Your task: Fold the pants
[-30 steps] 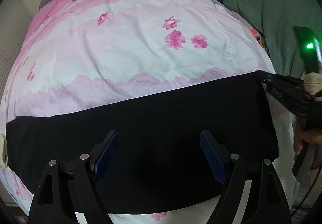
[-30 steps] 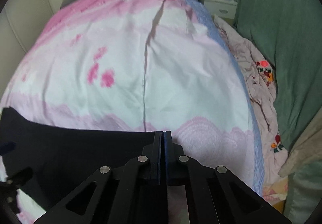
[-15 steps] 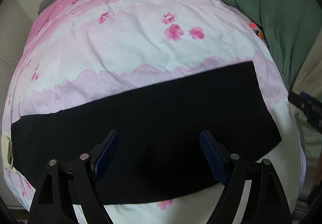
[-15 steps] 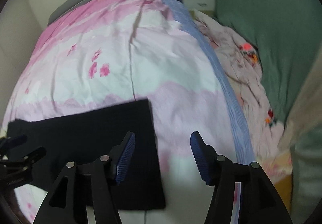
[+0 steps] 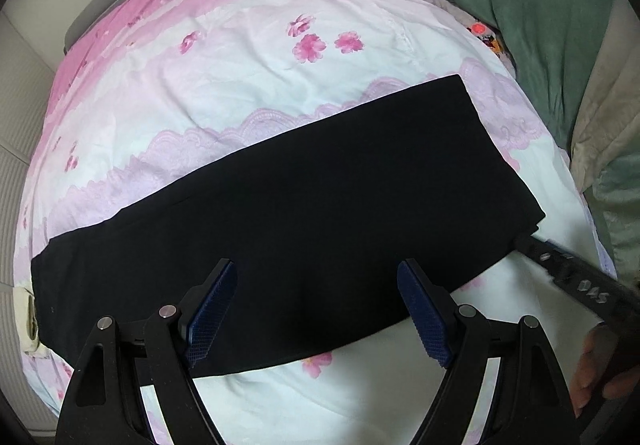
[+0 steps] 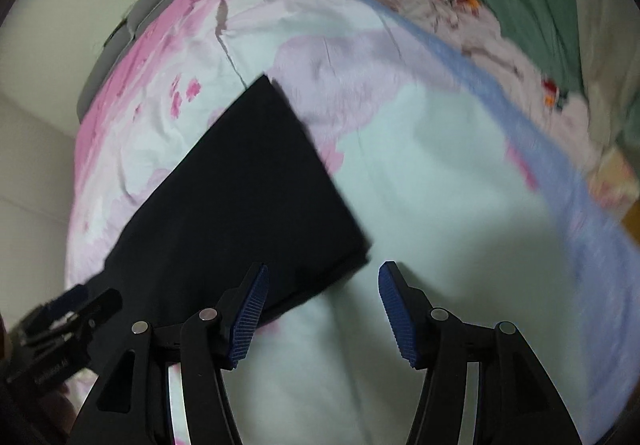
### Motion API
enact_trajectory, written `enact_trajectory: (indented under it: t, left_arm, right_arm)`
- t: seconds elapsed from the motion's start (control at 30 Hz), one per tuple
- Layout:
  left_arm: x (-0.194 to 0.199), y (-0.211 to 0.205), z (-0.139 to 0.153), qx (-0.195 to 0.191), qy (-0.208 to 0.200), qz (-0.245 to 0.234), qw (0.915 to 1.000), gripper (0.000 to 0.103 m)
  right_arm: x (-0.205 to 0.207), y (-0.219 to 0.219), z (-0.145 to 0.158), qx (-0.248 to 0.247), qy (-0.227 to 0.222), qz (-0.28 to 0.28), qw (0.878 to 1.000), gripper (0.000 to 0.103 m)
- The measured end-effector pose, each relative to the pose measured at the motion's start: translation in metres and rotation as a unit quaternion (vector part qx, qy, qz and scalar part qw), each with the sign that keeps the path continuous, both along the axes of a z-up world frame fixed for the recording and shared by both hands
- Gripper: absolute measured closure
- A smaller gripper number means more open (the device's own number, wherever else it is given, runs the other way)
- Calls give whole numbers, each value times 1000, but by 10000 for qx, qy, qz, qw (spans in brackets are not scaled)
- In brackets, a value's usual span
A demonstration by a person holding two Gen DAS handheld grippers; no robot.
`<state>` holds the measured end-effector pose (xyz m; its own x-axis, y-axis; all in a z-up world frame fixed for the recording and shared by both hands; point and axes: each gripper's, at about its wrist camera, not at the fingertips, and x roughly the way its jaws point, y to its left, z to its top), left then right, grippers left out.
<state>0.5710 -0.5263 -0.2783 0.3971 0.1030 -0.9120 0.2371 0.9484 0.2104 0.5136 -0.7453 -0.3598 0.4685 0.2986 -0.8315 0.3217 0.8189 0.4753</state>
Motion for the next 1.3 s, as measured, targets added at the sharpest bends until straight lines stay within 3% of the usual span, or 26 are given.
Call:
enact_trajectory:
  t: [0.17,0.33,0.5,0.63,0.83,0.87,0.97,1.03,1.17,1.3]
  left_arm:
    - [-8,6,5,81,-65,22,9999,21]
    - [-18,16,7,200,-133,55,9997,21]
    - [-31,22,10,193,-83,67,9998,21]
    - [-39,23,8,211,-78,39,9997,21]
    - [-48,30,12,176,-78,106,9998,21]
    - [-50,33,14,200,-103,127,9997,21]
    - [-55,41,19,225,-130,211,9994,21]
    - [-58,48,25,201,-142,308,9992,21]
    - [-67,65,36,179,-236,532,9981,21]
    - [-77,87,41,90,-195,872,9960,21]
  right_arm:
    - [-5,9,-29,553,112,-414,9975,28]
    - [6,14,-39,764,-197,-735,9942,27]
    - [7,11,-30,614,-98,-1012,9929,58]
    - [-3,6,-6,432,-556,-1111,9913,62]
    - [26,6,-24,436,-411,-1033,9928,68]
    - [30,4,-30,564,-335,-1070,9921,71]
    - [34,0,-31,659,-144,-1139,9912,91]
    - [28,-3,-20,622,-160,-1208,9906,93]
    - [20,-5,15,-81,-167,-1215,9924,94]
    - [30,-3,21,-495,9,-933,9944,94]
